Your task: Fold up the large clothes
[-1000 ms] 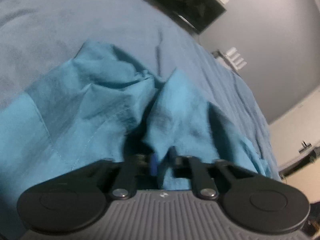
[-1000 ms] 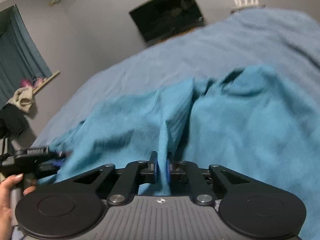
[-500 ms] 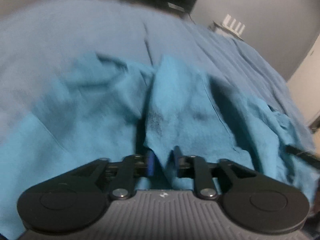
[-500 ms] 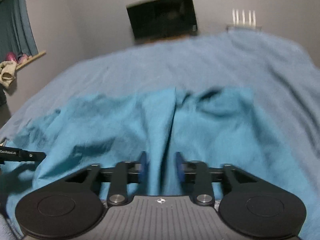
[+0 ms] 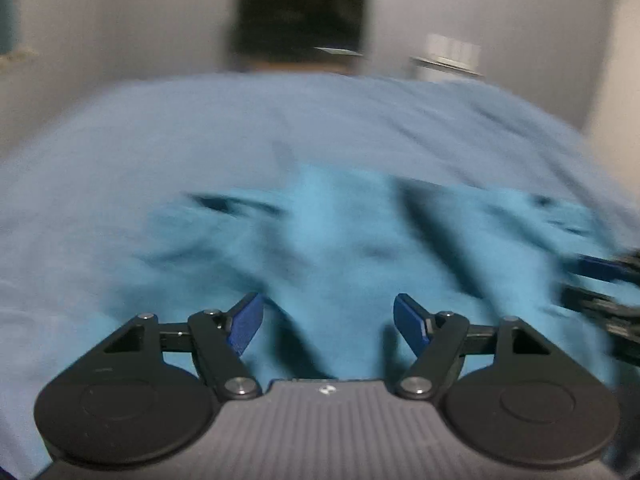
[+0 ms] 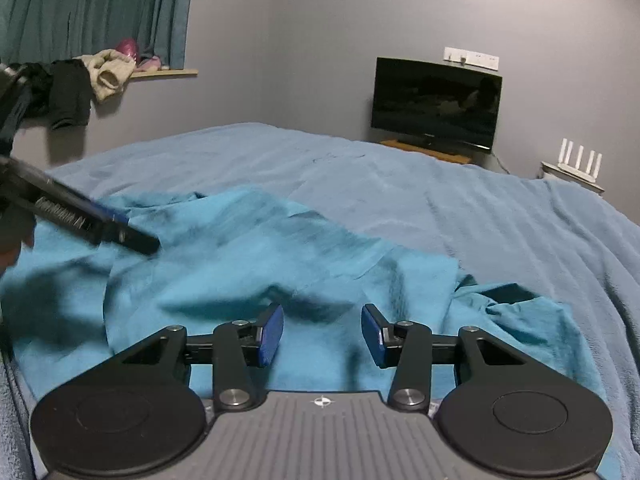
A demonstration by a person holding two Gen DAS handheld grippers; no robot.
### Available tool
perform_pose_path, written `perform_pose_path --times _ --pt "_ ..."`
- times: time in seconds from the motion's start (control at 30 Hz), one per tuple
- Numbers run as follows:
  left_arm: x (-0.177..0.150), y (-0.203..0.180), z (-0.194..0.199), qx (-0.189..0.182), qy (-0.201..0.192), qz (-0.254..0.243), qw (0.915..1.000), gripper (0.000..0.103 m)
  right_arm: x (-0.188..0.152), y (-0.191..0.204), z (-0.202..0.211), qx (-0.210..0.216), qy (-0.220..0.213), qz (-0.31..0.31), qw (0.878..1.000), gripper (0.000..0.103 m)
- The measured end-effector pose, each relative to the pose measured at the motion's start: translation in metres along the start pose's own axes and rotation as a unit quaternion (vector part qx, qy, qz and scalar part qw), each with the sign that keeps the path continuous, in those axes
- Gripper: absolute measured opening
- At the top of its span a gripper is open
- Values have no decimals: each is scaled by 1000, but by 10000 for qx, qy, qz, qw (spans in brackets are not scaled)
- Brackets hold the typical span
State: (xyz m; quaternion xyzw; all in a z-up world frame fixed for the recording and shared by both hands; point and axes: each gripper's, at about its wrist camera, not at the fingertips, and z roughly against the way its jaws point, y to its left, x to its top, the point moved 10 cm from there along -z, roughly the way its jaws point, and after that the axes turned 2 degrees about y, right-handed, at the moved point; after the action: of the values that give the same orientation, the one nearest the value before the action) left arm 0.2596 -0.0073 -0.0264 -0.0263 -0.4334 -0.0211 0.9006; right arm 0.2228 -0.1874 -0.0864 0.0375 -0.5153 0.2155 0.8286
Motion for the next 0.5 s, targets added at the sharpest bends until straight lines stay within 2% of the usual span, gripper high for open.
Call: perform_pose_path --times 0.03,0.07,0.13,0.2,0.23,0.3,0.4,0.43,0.5 --pt "4 10 4 324 -175 -43 9993 71 4 0 0 37 0 -32 10000 46" --pt "8 14 8 424 -317 -64 9986 71 6 -1 1 70 -19 -76 9999 46" --pt "12 4 10 -124 -545 16 9984 72 9 4 3 188 -72 -183 9996 46" --pt "8 -18 5 -962 -585 63 9936 72 9 7 1 348 -69 -235 9991 46" --pt "4 -30 0 -1258 -526 -4 9907 72 7 9 -3 408 -19 -227 9989 46" --pt "-9 -57 -19 -1473 -197 -346 9883 72 -1 14 -11 453 173 -120 9987 47" --pt "-37 -73 -45 -1420 615 -829 9845 72 -21 13 -29 320 747 95 9966 47" --pt "-44 -73 -52 -1353 786 -877 9838 72 -26 11 -32 233 871 175 9958 47" --pt "-47 -72 -58 -1344 872 -922 9828 74 -30 9 -36 196 964 206 9949 47"
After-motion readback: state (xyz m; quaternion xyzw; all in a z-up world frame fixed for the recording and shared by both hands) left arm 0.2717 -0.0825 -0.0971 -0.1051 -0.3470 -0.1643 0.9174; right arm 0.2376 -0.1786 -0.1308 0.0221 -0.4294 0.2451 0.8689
